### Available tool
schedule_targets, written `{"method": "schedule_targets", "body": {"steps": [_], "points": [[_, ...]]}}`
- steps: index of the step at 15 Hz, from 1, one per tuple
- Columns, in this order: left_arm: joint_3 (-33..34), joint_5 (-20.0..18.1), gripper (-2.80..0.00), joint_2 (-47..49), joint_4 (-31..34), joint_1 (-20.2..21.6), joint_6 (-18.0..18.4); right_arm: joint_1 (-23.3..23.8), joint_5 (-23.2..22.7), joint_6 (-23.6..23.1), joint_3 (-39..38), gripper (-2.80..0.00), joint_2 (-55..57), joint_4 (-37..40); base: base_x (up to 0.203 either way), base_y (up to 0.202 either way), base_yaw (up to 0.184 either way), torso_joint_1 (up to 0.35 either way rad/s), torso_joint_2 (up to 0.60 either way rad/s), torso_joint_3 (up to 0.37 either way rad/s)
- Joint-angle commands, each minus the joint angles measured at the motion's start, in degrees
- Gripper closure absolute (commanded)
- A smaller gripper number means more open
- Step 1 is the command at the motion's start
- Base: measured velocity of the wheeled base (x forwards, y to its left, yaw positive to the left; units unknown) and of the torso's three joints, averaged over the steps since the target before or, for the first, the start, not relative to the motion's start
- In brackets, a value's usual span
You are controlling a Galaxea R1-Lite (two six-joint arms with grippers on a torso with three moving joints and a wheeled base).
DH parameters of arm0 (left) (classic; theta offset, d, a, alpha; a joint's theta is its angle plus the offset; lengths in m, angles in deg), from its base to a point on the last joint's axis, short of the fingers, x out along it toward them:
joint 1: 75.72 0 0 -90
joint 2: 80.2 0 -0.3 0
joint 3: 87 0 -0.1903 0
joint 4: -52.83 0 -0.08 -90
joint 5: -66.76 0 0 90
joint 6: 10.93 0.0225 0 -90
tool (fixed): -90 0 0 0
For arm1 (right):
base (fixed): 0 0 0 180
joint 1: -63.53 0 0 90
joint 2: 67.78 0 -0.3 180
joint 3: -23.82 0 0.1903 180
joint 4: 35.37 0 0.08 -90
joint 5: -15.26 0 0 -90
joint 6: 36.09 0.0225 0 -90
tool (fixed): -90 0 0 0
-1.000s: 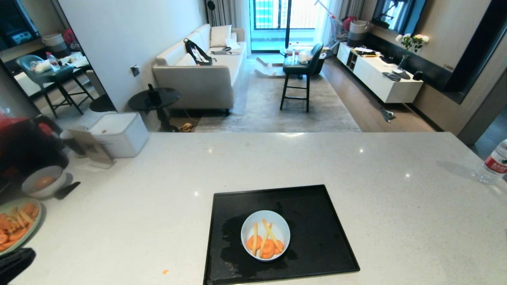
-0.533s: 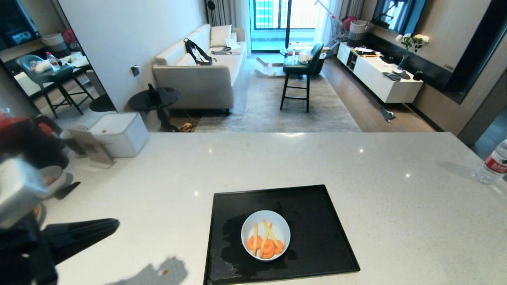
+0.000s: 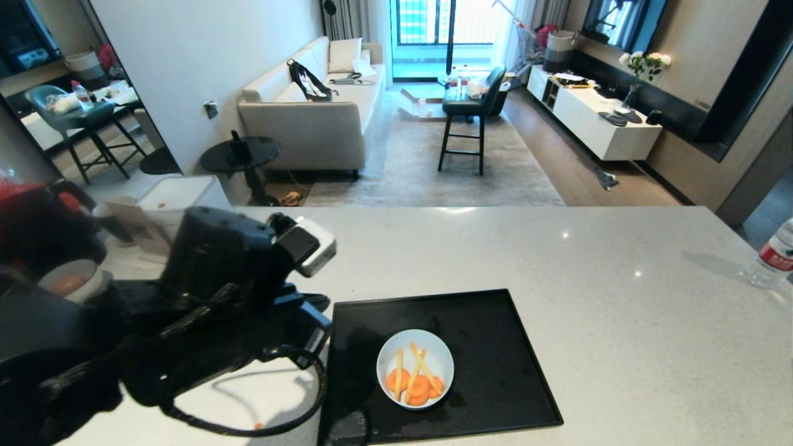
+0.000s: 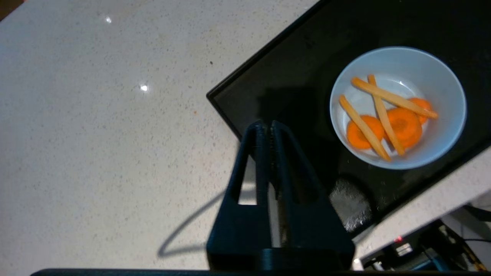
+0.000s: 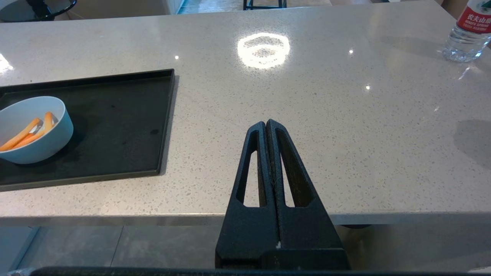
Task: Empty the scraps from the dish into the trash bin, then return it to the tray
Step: Pick up the bowl with leftover food
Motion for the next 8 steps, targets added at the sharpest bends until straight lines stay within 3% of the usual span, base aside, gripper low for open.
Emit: {"method": "schedule_targets", "body": {"steps": [1,5,8], "points": [[-4.33,1.98,-2.80,9.94,-0.35,-0.67,-0.61,-0.01,0.06,0.00,0.01,0.00,-0.02,-0.04,0.000,0.000,0.000,0.000,0.00,0.000],[-10.08,13.34,-2.80,19.25,-0.45,-0.75,-0.33,-0.01,0.05,0.00,-0.05,0.00,-0.02,-0.04,0.000,0.000,0.000,0.000,0.00,0.000],[-12.03,15.95,-2.80,23.92,-0.38,-0.76,0.63,-0.01,0.06,0.00,-0.07,0.00,-0.02,-0.04,0.000,0.000,0.000,0.000,0.00,0.000]]}}
